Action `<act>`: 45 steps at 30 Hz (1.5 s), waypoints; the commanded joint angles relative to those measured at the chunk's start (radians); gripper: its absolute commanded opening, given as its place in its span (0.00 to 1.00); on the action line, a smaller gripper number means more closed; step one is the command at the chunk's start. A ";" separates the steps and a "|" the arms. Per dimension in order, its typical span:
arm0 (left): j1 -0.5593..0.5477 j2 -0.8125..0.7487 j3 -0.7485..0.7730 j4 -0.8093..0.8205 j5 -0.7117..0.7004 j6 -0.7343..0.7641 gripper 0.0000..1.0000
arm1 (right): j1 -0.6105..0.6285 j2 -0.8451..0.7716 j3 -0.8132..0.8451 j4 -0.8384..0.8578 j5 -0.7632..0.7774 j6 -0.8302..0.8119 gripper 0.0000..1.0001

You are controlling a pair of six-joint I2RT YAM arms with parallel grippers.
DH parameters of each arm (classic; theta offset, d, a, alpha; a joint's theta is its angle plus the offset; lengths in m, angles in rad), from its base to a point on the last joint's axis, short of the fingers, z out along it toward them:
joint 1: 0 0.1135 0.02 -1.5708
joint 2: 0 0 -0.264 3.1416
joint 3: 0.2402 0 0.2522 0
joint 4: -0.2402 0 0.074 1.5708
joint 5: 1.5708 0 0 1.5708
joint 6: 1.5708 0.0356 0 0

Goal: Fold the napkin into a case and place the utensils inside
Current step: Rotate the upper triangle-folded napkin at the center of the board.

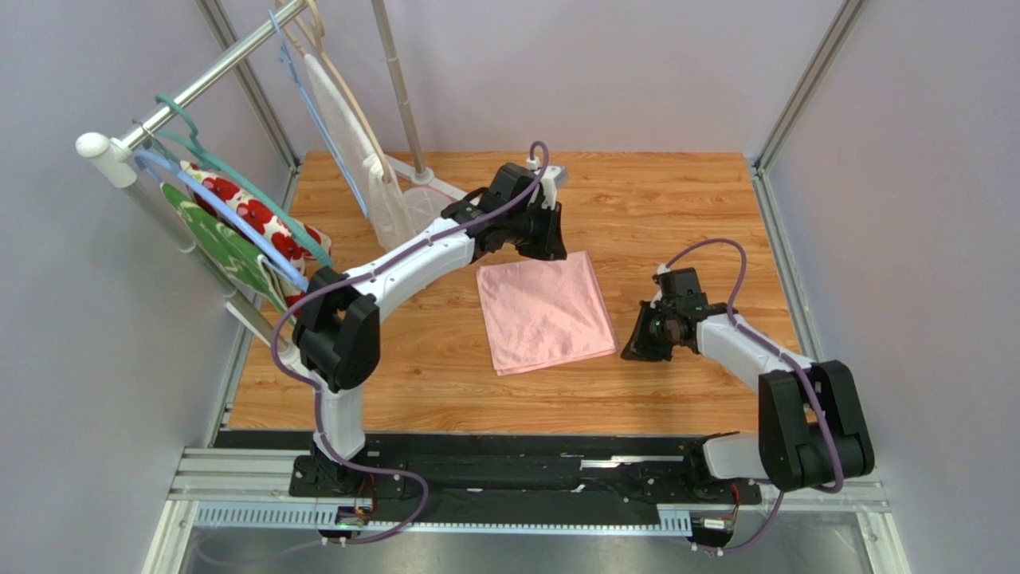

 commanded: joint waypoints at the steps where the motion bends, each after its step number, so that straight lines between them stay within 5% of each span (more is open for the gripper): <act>1: 0.009 -0.050 -0.130 0.001 -0.096 0.040 0.14 | 0.011 -0.107 0.072 -0.070 0.038 -0.035 0.03; 12: 0.035 0.015 -0.196 0.032 -0.167 0.051 0.06 | 0.086 0.052 0.224 0.057 -0.168 0.020 0.06; 19: 0.032 0.035 -0.293 0.089 -0.129 0.007 0.06 | 0.077 0.182 0.195 0.060 -0.085 -0.039 0.05; 27: -0.055 0.030 -0.419 0.168 -0.095 -0.084 0.06 | 0.009 0.142 0.071 0.041 0.065 -0.027 0.05; 33: -0.167 -0.017 -0.543 0.234 -0.053 -0.171 0.07 | -0.006 0.092 0.135 -0.047 0.183 -0.055 0.08; 45: -0.095 -0.350 -0.569 0.029 -0.130 -0.060 0.36 | 0.084 -0.129 0.178 -0.153 0.105 -0.087 0.21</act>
